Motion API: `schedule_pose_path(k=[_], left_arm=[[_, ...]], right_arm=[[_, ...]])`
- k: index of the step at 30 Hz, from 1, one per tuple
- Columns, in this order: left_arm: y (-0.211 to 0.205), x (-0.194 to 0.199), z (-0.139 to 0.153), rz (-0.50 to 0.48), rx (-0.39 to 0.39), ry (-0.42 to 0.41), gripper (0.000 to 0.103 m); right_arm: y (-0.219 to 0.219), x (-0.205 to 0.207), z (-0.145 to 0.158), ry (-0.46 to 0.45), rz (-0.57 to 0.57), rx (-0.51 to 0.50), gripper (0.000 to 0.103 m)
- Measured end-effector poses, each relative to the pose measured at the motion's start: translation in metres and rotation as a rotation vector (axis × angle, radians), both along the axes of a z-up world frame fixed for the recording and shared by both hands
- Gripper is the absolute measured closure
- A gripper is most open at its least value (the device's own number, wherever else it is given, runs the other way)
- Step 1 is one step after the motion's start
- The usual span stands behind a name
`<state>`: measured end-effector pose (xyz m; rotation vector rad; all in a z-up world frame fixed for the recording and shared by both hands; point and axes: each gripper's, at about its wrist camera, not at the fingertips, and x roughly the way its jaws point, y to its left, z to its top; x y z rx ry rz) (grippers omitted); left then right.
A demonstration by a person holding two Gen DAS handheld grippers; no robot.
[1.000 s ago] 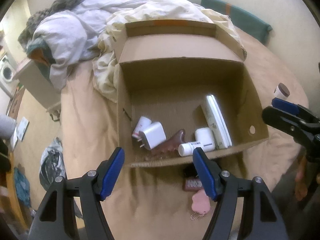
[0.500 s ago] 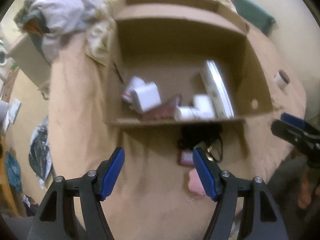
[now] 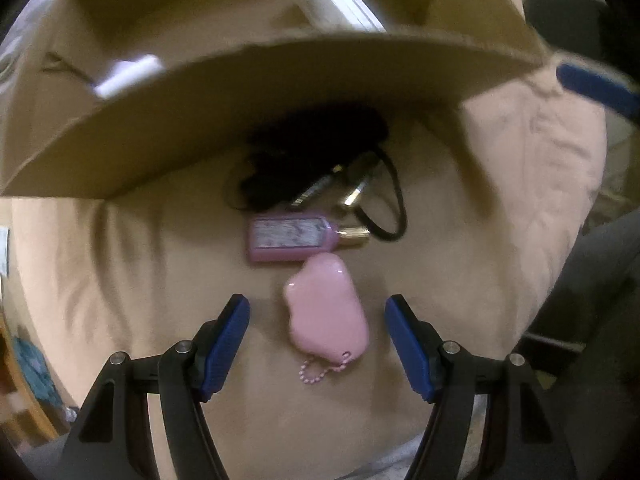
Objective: Organize rigid objects
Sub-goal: 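Grasp the pink heart keychain on the bed with the left gripper, then lift the pink keychain with the left gripper while the right gripper grasps the purple perfume bottle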
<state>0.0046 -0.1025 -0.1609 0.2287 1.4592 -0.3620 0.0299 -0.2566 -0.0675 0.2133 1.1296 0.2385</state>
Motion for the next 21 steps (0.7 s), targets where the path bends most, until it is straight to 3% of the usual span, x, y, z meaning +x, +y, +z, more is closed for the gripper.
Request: schedule_pose_path(k=[1, 4, 5, 11, 14, 17, 21], left_arm=[[-0.001, 0.000, -0.002, -0.003, 0.008, -0.002, 0.038], [-0.001, 0.000, -0.003, -0.005, 0.029, -0.016, 0.059], [0.001, 0.000, -0.002, -0.003, 0.029, -0.023, 0.071], [0.014, 0.002, 0.011, 0.003, 0.024, -0.037, 0.071], [0.029, -0.001, 0.036, 0.007, 0.012, -0.073, 0.071], [0.045, -0.001, 0.071, 0.000, 0.029, -0.145, 0.071], [0.070, 0.007, 0.112, -0.010, 0.087, -0.267, 0.071]], right_arm=[[-0.003, 0.001, -0.001, 0.005, -0.010, 0.009, 0.000], [-0.012, 0.003, -0.005, 0.023, -0.043, 0.048, 0.000], [-0.014, 0.003, -0.006, 0.028, -0.052, 0.060, 0.000], [-0.012, 0.005, -0.010, 0.051, -0.044, 0.084, 0.000], [-0.009, 0.004, -0.017, 0.093, -0.022, 0.139, 0.000], [-0.002, 0.002, -0.031, 0.186, -0.004, 0.218, 0.000], [0.016, -0.006, -0.056, 0.323, 0.013, 0.425, 0.000]])
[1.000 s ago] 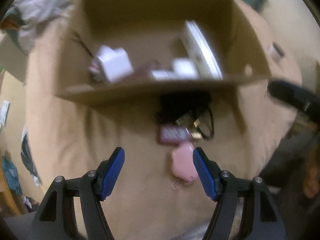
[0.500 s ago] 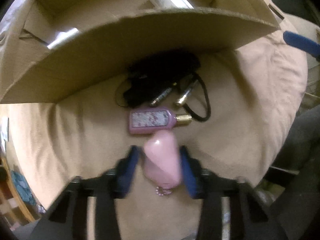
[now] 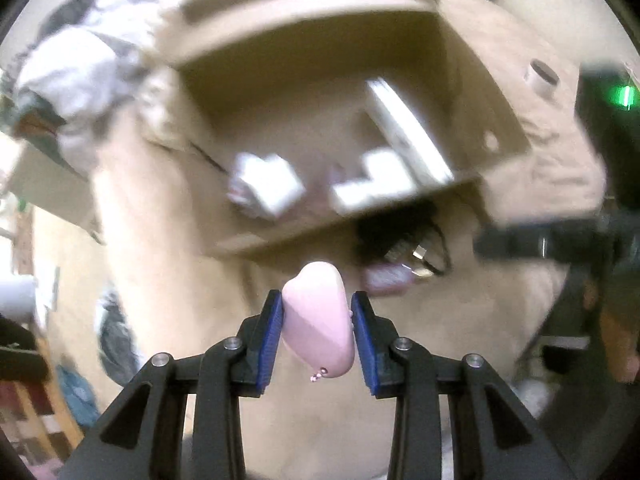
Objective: Organize rigid objects
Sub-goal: 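Lift the pink keychain with the left gripper while the right gripper grasps the purple perfume bottle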
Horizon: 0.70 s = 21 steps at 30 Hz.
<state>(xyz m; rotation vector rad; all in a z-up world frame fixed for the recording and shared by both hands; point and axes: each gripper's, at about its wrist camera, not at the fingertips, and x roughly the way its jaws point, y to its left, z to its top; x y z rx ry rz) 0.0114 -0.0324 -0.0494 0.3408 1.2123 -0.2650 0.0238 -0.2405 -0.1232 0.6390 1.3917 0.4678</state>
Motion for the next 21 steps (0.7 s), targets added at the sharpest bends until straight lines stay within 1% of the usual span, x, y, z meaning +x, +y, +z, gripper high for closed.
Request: schedule_pose_path(k=[1, 3, 5, 7, 9, 11, 13, 15, 18, 21], left_arm=[[0.005, 0.003, 0.005, 0.005, 0.009, -0.019, 0.071], [0.020, 0.013, 0.012, 0.036, 0.024, -0.067, 0.071], [0.034, 0.017, 0.013, 0.083, -0.008, -0.065, 0.071], [0.043, 0.025, 0.013, 0.112, -0.048, -0.048, 0.071], [0.045, 0.025, 0.011, 0.128, -0.074, -0.040, 0.071], [0.044, 0.028, 0.012, 0.138, -0.099, -0.035, 0.071], [0.042, 0.030, 0.013, 0.143, -0.109, -0.048, 0.071], [0.041, 0.028, 0.016, 0.150, -0.120, -0.060, 0.071], [0.045, 0.030, 0.018, 0.164, -0.130, -0.062, 0.071], [0.049, 0.030, 0.015, 0.177, -0.132, -0.046, 0.071]], right_arm=[[0.007, -0.003, -0.005, 0.028, 0.004, 0.033, 0.000], [0.021, -0.007, -0.012, 0.063, 0.019, 0.075, 0.026], [0.034, -0.009, -0.017, 0.078, 0.013, 0.071, 0.027], [0.042, -0.007, -0.021, 0.085, -0.015, 0.020, 0.027], [0.048, -0.005, -0.027, 0.100, -0.039, -0.027, 0.027], [0.058, -0.002, -0.032, 0.103, -0.061, -0.103, 0.027], [0.068, 0.001, -0.036, 0.106, -0.075, -0.160, 0.027], [0.081, 0.007, -0.039, 0.112, -0.088, -0.240, 0.027], [0.102, 0.011, -0.038, 0.078, -0.091, -0.359, 0.027], [0.123, 0.012, -0.037, 0.042, -0.063, -0.471, 0.027]])
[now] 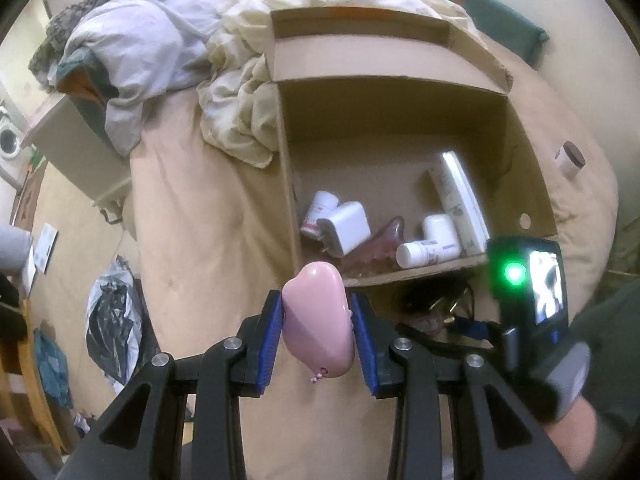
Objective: Organize rigid objects
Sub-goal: 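Lift the pink keychain with the left gripper while the right gripper grasps the purple perfume bottle, then carry the pink keychain and purple perfume bottle over the box with both grippers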
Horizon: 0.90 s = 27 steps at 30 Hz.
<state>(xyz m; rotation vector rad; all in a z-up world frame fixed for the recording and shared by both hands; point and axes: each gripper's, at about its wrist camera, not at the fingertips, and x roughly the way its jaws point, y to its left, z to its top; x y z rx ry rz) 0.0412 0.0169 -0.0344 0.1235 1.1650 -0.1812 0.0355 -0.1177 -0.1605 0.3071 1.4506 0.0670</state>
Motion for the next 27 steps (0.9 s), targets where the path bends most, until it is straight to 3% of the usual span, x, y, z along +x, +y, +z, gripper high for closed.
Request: schedule_pose_path(k=[3, 6, 11, 20, 27], left_arm=[[0.002, -0.001, -0.001, 0.006, -0.010, 0.011, 0.071], [0.000, -0.002, 0.000, -0.003, -0.008, 0.004, 0.071], [-0.003, -0.003, -0.001, -0.010, 0.000, 0.006, 0.071], [-0.006, -0.003, -0.006, -0.016, 0.034, 0.008, 0.071], [-0.002, -0.003, -0.006, 0.010, 0.052, -0.015, 0.071]], right_arm=[[0.020, -0.004, 0.001, -0.045, 0.070, -0.121, 0.037], [0.030, -0.008, 0.003, -0.089, 0.127, -0.167, 0.038], [0.025, -0.017, 0.006, -0.100, 0.182, -0.124, 0.038], [0.010, -0.054, 0.018, -0.032, 0.215, 0.039, 0.038], [-0.015, -0.067, 0.051, -0.099, 0.208, 0.114, 0.038]])
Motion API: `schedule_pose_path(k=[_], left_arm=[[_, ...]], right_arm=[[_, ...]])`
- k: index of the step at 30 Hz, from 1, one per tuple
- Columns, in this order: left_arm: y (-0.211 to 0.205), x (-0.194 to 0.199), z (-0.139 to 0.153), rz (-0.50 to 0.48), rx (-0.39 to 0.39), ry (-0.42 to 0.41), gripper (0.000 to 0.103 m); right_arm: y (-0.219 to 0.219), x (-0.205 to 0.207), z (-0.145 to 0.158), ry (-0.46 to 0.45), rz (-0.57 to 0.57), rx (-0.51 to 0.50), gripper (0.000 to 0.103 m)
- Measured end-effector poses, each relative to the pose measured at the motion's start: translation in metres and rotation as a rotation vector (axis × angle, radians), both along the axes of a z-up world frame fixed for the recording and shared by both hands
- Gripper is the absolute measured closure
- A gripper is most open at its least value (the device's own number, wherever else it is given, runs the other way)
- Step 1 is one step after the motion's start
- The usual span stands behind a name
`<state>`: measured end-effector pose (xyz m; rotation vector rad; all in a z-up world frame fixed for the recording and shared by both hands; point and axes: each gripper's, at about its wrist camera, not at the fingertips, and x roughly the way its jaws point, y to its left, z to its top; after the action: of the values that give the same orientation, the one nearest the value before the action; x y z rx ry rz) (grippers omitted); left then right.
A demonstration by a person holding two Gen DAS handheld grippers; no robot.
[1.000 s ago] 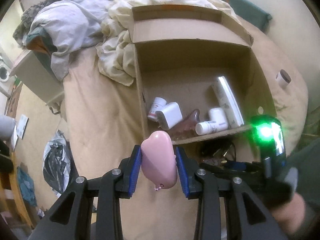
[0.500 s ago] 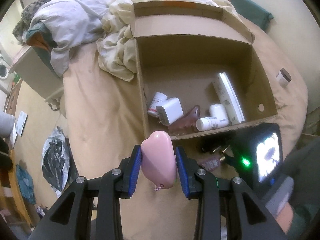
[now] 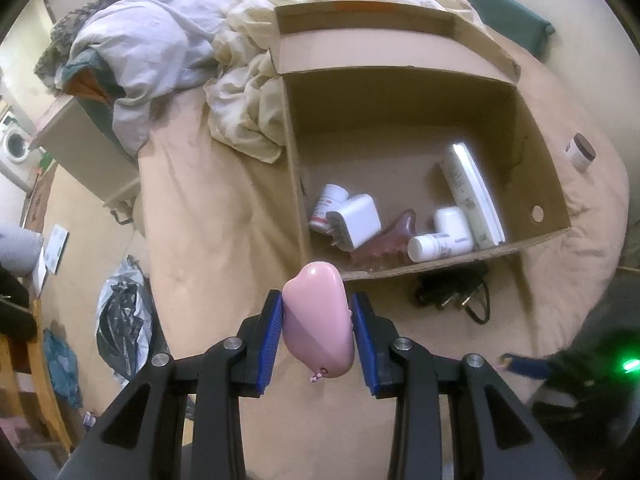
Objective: Organize rigid objects
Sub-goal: 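Carry the pink keychain and purple perfume bottle over the box with both grippers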
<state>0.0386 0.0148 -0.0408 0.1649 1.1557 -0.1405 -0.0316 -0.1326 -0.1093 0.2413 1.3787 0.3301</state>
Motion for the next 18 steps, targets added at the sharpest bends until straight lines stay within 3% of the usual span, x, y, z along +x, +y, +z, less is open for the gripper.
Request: schedule_pose_path(k=[8, 13, 18], left_arm=[[-0.002, 0.000, -0.001, 0.004, 0.030, -0.025, 0.071], [-0.001, 0.001, 0.002, 0.011, 0.037, -0.052, 0.071], [0.001, 0.005, 0.015, 0.036, -0.020, -0.083, 0.071]], right_arm=[[-0.076, 0.021, 0.043, -0.186, -0.069, 0.038, 0.038], [-0.095, 0.032, 0.069, -0.288, -0.100, 0.092, 0.038], [-0.113, 0.057, 0.097, -0.396, -0.146, 0.126, 0.038]])
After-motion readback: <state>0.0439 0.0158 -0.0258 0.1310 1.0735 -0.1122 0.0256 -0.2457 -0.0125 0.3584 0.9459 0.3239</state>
